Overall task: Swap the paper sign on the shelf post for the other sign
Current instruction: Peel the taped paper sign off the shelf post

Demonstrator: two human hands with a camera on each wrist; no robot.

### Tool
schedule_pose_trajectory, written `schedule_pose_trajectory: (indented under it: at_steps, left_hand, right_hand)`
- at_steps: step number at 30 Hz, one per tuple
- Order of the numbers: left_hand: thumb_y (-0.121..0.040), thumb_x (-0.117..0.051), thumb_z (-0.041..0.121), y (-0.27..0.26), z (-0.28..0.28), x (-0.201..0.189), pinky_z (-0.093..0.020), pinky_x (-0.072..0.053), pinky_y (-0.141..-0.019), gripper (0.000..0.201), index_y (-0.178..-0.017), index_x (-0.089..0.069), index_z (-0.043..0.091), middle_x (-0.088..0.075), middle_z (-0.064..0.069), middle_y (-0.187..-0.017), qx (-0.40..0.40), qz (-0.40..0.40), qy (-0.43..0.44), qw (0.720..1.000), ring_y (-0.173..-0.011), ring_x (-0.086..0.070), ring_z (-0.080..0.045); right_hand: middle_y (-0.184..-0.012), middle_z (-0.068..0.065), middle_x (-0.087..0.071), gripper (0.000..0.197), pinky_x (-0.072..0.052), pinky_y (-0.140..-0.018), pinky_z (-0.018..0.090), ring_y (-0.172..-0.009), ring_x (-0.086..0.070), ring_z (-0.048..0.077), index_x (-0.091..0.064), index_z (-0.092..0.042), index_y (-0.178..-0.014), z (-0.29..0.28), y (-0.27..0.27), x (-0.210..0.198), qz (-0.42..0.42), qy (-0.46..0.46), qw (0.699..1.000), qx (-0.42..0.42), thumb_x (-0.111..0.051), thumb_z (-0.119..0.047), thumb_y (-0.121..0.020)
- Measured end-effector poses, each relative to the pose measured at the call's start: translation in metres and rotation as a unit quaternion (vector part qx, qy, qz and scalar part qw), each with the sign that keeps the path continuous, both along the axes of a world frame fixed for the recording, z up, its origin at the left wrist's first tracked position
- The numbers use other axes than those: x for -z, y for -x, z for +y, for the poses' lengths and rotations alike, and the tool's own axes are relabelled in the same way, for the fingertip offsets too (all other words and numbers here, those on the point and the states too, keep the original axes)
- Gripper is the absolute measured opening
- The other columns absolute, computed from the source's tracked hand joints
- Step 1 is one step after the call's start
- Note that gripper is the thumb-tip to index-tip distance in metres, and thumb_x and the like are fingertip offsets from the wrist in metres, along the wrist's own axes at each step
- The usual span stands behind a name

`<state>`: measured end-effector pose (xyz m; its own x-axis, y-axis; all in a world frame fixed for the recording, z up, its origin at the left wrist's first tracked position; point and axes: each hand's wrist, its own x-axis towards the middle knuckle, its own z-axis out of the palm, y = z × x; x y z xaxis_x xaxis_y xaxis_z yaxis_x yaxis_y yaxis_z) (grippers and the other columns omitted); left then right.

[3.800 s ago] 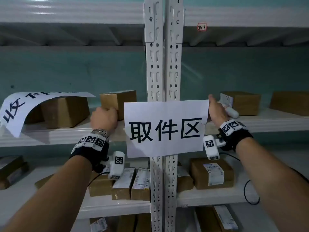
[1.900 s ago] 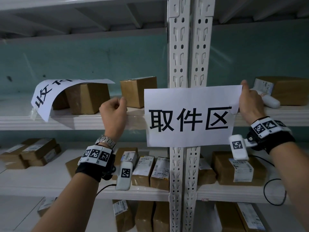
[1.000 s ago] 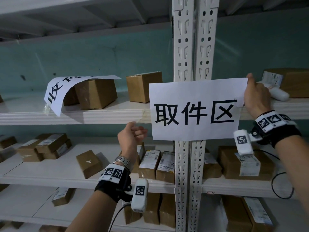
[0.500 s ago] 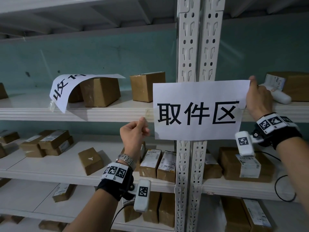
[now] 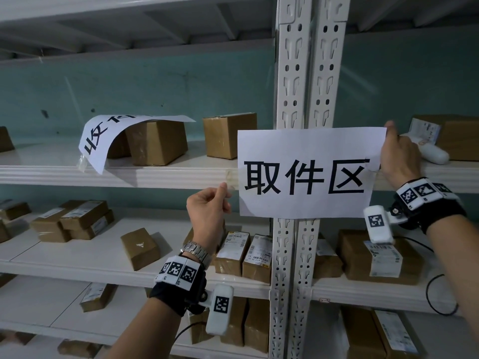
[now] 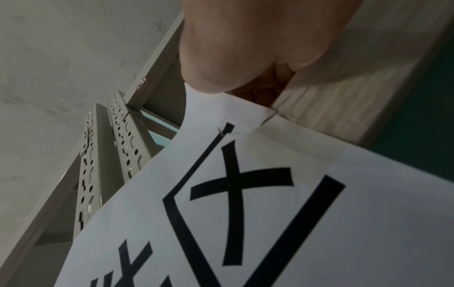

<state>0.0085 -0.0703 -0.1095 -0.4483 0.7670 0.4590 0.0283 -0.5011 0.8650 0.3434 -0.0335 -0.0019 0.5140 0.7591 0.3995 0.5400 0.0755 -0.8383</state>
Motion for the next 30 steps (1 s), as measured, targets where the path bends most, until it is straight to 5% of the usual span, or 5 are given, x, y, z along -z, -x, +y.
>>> schedule_pose_trajectory:
  at_steps: [7,15,21,30]
  left_hand:
    - [-0.095,-0.069,0.023,-0.002,-0.005,0.005,-0.022,-0.054,-0.051,0.031,-0.069,-0.075,0.007,-0.064,-0.008,-0.05,-0.039,0.074,-0.028,0.996,-0.042,-0.057,-0.011]
    - [-0.095,-0.069,0.023,0.002,-0.005,0.003,-0.03,-0.053,-0.051,0.035,-0.065,-0.073,0.006,-0.064,-0.009,-0.05,-0.046,0.112,-0.052,0.991,-0.043,-0.058,-0.017]
    - [-0.091,-0.069,0.048,0.013,-0.002,0.006,-0.035,-0.06,-0.059,0.036,-0.067,-0.075,0.021,-0.068,-0.005,-0.052,-0.074,0.098,0.002,0.992,-0.044,-0.062,-0.014]
    - [-0.094,-0.052,0.062,0.014,0.001,0.002,-0.035,-0.059,-0.07,0.048,-0.069,-0.076,0.028,-0.067,-0.004,-0.048,-0.089,0.088,0.078,0.989,-0.051,-0.068,-0.017]
  right_hand:
    - [-0.139,0.031,-0.054,0.086,-0.036,-0.105,0.047,-0.125,-0.051,0.043,-0.058,0.007,-0.13,0.004,-0.002,0.001,0.002,0.002,1.0,0.009,-0.015,-0.062,-0.102]
    - [-0.139,0.03,-0.054,0.087,-0.037,-0.102,0.045,-0.124,-0.052,0.042,-0.059,0.007,-0.129,0.004,-0.003,0.002,-0.002,0.004,1.0,0.012,-0.015,-0.063,-0.102]
    - [-0.138,0.03,-0.055,0.085,-0.038,-0.101,0.044,-0.123,-0.052,0.042,-0.059,0.007,-0.128,0.004,-0.002,0.003,-0.004,0.0,1.0,0.009,-0.016,-0.061,-0.103]
    - [-0.133,0.031,-0.057,0.085,-0.039,-0.099,0.046,-0.118,-0.054,0.043,-0.061,0.007,-0.123,0.006,-0.004,0.003,-0.018,-0.005,1.0,0.006,-0.015,-0.061,-0.102]
